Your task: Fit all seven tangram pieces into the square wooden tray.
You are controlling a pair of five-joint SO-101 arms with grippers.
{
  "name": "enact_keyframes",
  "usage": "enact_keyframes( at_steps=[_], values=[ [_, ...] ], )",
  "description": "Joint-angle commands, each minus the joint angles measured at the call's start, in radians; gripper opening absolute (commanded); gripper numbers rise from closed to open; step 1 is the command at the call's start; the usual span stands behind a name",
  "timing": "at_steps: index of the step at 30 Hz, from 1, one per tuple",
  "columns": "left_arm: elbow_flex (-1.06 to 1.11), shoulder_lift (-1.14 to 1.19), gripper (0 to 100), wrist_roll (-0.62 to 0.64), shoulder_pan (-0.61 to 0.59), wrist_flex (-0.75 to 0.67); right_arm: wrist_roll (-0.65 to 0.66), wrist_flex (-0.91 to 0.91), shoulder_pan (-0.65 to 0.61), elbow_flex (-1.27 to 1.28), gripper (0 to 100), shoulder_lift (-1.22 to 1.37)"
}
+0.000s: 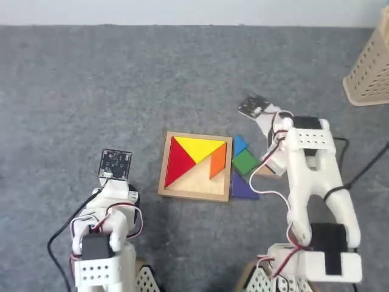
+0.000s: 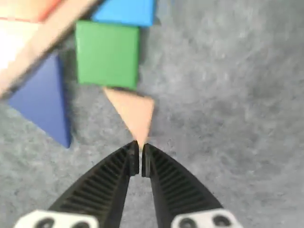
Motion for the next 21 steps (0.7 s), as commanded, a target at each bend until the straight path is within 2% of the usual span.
enact_keyframes(
  at_steps=[1, 3, 9, 13, 21],
  values=[
    [-0.010, -0.021, 7, 0.008, 0.003, 0.000, -0.006, 0.077, -0.028, -0.080, 1.1, -0.084],
    [-0.010, -0.021, 7, 0.008, 0.003, 0.000, -0.006, 0.117, -0.022, -0.103, 3.9, -0.085],
    [-0.010, -0.021, 7, 0.008, 0.003, 0.000, 0.029, 0.125, -0.074, -0.107, 21.8, 0.004],
    [-0.010, -0.021, 7, 0.008, 0.003, 0.000, 0.149, 0.073, -0.104, -0.110, 22.4, 0.130],
    [-0.010, -0.021, 7, 0.008, 0.003, 0.000, 0.213, -0.041, -0.067, -0.115, 22.4, 0.272]
  ],
)
